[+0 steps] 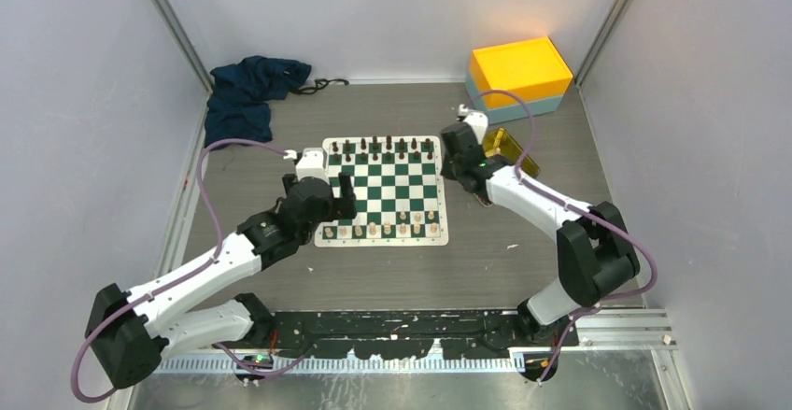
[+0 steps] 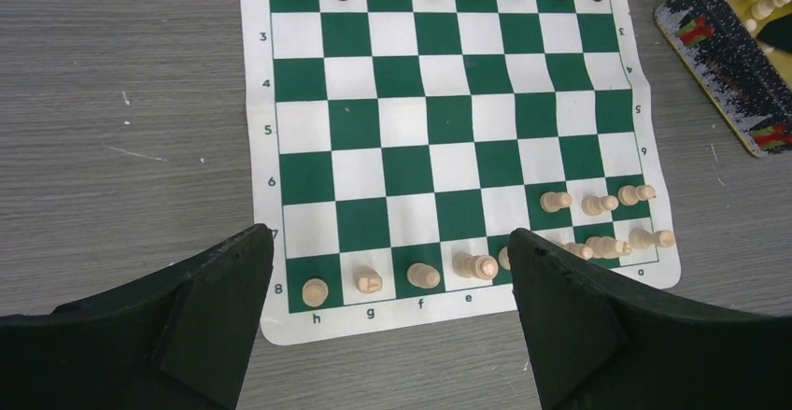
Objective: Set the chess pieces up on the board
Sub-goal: Place the chess piece on the chessboard.
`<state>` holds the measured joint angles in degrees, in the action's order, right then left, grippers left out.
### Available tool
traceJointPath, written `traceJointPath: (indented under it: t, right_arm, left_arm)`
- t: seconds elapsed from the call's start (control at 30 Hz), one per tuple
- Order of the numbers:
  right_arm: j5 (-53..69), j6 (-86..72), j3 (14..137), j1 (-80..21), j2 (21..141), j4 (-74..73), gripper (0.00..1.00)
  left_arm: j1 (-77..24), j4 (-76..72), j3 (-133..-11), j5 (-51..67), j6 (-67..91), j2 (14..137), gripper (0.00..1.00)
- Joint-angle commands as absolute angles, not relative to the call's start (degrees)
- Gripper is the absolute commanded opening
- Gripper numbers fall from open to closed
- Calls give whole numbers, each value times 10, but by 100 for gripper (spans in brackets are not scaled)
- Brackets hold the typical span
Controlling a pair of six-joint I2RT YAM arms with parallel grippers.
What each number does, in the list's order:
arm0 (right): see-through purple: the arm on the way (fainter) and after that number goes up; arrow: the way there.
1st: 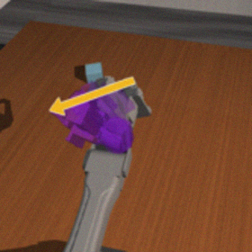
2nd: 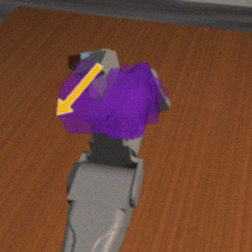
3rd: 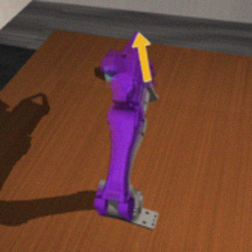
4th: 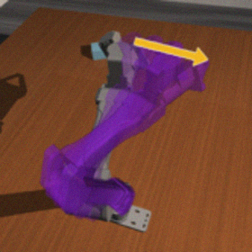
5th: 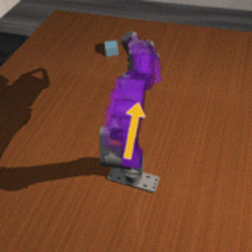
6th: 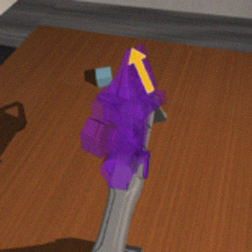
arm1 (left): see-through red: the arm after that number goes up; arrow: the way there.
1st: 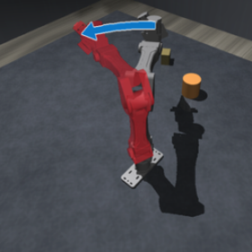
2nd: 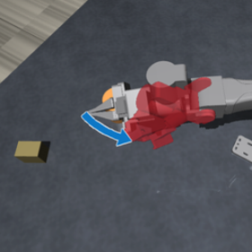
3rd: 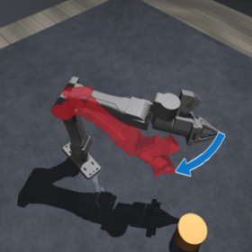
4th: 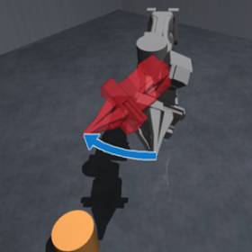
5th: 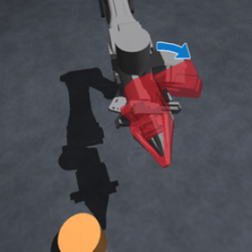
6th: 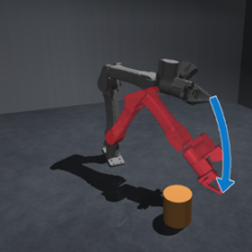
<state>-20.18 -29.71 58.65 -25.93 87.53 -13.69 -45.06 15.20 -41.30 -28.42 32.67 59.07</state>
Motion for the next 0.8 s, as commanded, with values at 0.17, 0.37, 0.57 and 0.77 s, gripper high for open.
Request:
traceJointPath:
  t: [0.17,0.37,0.57,0.77]
  right_arm:
    - [-327,-313,690,-462,915,-213,1]
    - [-372,-338,765,-542,1001,-248,1]
    - [-376,-373,783,-564,1042,-250,1]
    - [-374,-388,794,-573,1075,-250,1]
  left_arm:
    - [-452,191,-394,-310,349,511,96]
    - [-452,219,-387,-313,349,467,95]
    - [-452,235,-384,-310,345,437,95]
    - [-452,234,-372,-305,346,423,95]
